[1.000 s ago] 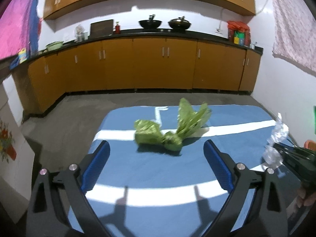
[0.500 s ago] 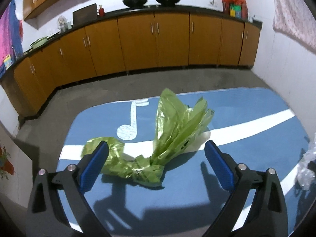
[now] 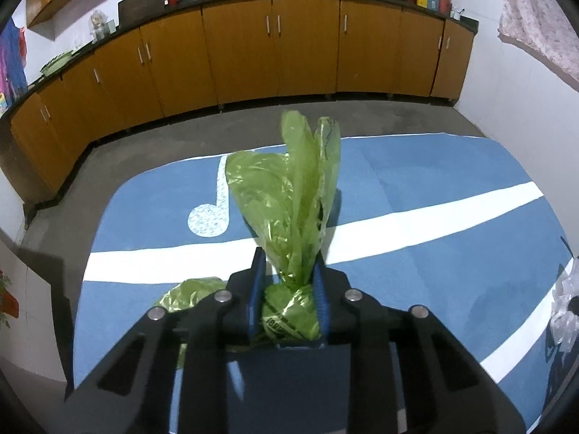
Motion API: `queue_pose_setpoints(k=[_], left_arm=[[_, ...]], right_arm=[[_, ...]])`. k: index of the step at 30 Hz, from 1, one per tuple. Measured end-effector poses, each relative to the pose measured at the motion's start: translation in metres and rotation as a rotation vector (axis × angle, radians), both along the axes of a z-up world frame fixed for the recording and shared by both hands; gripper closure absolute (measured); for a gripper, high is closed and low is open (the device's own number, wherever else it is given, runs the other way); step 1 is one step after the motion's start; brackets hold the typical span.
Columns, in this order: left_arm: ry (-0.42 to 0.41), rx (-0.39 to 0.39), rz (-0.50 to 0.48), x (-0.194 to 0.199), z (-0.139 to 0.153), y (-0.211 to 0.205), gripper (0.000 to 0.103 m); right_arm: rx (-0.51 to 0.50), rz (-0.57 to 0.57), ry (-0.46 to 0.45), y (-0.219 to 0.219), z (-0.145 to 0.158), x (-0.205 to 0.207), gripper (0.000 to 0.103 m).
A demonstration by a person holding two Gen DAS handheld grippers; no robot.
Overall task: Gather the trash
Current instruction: 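Close the left tool on the green bag while the right tool holds the clear bag, then carry the green bag in the left tool and clear bag in the right tool over the basket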
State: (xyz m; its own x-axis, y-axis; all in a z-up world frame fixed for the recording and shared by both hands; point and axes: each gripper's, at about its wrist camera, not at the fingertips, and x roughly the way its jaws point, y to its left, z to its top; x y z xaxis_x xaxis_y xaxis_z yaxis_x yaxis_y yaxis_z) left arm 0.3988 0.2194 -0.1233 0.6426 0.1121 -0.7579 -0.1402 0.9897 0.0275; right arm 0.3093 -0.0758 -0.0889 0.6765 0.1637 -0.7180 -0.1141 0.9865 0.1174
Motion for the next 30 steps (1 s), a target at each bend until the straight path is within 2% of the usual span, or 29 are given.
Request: queue_pose_setpoints(k=[3,7,20,30], left_arm=[[-0.015,-0.016,-0.011,-0.008,0.002,-0.003,0.083],[-0.035,-0.040,-0.027,-0.021,0.009,-0.009,0.084],[-0.072,-0.034,-0.100,-0.070,0.034,-0.047,0.084],[-0.123,-0.045,-0.158,-0.112,0.069,-0.083,0.084]], right_arm=[[0.005,-0.002,-0.004,-0.005,0.002,-0.003,0.094],[0.015,-0.011,-0.014,-0.012,0.008,-0.009,0.094],[0.034,-0.043,-0.056,-0.029,0.034,-0.042,0.094],[0.049,-0.068,-0.101,-0.045,0.057,-0.075,0.094]])
